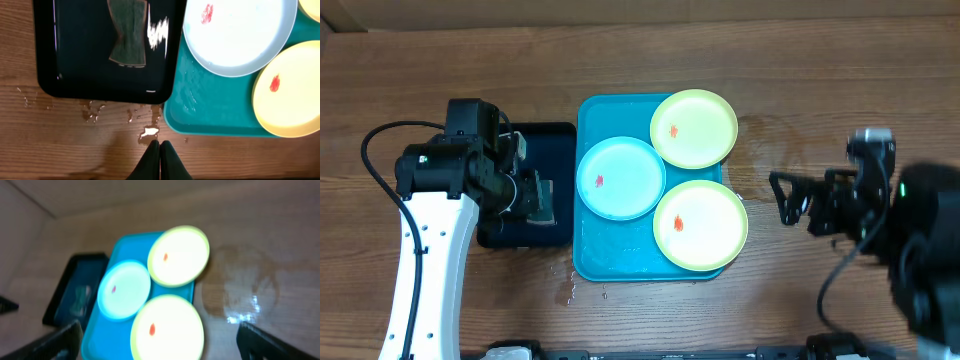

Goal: Clean dirty plates on tray and stack at the side
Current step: 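Reach the right gripper to the white plate's rim on the teal tray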

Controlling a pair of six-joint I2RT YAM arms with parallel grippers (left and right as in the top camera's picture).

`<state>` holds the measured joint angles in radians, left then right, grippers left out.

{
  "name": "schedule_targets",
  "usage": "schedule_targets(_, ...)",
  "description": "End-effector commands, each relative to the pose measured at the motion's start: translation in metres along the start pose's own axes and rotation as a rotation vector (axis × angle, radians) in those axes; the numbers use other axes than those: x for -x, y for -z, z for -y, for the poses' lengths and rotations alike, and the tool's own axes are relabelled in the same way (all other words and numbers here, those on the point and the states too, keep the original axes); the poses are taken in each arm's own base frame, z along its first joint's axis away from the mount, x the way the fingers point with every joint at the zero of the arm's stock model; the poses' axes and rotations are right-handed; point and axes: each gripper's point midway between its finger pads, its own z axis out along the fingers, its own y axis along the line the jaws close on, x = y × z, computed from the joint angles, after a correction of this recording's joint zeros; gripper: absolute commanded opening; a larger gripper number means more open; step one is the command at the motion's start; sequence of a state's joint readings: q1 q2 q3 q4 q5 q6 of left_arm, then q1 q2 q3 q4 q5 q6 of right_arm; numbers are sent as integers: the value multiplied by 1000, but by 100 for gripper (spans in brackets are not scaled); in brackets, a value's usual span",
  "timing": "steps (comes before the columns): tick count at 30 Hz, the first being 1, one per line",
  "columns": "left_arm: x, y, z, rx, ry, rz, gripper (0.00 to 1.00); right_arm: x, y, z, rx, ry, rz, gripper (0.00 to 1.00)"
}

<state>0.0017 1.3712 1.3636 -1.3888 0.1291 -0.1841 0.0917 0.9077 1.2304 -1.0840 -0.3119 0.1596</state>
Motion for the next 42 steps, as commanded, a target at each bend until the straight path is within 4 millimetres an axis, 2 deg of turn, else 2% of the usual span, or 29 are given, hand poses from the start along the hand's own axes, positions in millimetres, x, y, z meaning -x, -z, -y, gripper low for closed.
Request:
schedule_targets(1,0,-1,1,-2,9,-2,10,20,-6,-8,9,-46,-110,100)
schedule_targets(2,0,-1,1,-2,9,-2,15,23,-11,-13,33,-60,-147,100)
schedule_targets(4,1,-1,1,-2,14,-2,31,31,-24,-30,140,-102,-207,100)
schedule_targets(7,1,-1,1,-3,21,0,77,31,-42,-53,309,-175,-298,100)
schedule_targets(9,1,-1,1,-3,24,0,88,34,-57,-61,393,-201,-340,100)
schedule_targets(10,1,-1,1,-3,24,0,89,34,-64,-61,407,-216,-357,80)
schedule_targets(12,1,-1,1,-3,24,0,91,28,-82,-59,390,-277,-415,56)
schedule_targets(14,2,-1,1,-3,24,3,91,19,-98,-57,350,-273,-455,38)
schedule_targets(15,2,-1,1,-3,24,4,91,12,-109,-53,305,-259,-478,35)
schedule_targets(18,3,-1,1,-4,25,7,92,-11,-139,-43,132,-236,-537,34)
schedule_targets(19,3,-1,1,-3,28,8,91,-23,-155,-38,34,-224,-558,36)
schedule_targets(21,3,-1,1,-3,30,8,91,-35,-170,-40,-28,-195,-578,39)
schedule_targets(24,3,-1,1,-4,30,8,92,-47,-191,-47,-58,-134,-595,45)
schedule_targets(31,3,-1,1,-3,30,7,92,-87,-243,-58,-92,-46,-664,48)
schedule_targets(35,3,-1,1,-4,30,8,92,-100,-270,-53,-112,-33,-675,49)
schedule_targets(42,3,-1,1,-4,30,8,92,-112,-298,-45,-122,-32,-679,39)
